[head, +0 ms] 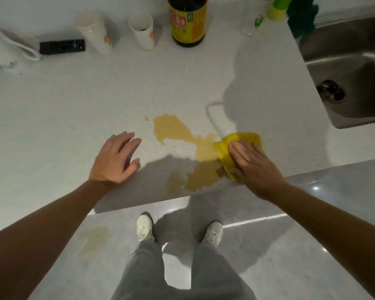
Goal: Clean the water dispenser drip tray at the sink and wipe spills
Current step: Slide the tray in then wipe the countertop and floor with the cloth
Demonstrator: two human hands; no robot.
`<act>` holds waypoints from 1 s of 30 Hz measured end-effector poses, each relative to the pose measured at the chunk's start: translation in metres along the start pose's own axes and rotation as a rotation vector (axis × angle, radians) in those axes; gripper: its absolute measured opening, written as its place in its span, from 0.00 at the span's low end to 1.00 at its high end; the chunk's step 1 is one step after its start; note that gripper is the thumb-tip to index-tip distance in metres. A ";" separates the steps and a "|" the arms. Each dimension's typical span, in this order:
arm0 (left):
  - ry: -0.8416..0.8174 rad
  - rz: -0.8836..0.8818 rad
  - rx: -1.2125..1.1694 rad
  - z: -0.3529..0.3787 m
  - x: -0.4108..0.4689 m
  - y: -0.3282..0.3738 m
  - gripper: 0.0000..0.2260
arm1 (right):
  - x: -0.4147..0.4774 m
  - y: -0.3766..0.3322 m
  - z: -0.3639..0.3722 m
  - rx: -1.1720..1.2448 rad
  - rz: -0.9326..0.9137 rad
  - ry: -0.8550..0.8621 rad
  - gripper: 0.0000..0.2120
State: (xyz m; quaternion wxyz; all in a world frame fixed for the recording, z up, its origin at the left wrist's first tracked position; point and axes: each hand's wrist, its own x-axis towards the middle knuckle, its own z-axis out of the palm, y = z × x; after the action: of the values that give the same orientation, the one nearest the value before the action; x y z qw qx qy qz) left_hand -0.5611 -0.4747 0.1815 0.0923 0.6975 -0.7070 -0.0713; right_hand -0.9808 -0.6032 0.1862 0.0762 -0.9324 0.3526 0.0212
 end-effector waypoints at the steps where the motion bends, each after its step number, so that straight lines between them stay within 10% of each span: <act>1: 0.009 0.004 0.000 0.000 0.000 0.000 0.27 | 0.001 -0.002 0.001 0.009 0.046 -0.049 0.34; 22: -0.047 -0.154 0.083 -0.008 -0.038 -0.067 0.30 | 0.085 -0.208 0.025 0.184 0.888 -0.082 0.43; 30: -0.008 -0.190 0.085 -0.001 -0.044 -0.085 0.32 | 0.155 -0.107 0.005 0.028 0.472 -0.103 0.42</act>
State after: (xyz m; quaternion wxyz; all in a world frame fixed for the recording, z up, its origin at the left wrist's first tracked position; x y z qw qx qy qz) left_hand -0.4774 -0.4320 0.1618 0.0526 0.7645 -0.6404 -0.0522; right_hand -0.7935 -0.6247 0.1806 0.1001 -0.8206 0.5568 0.0813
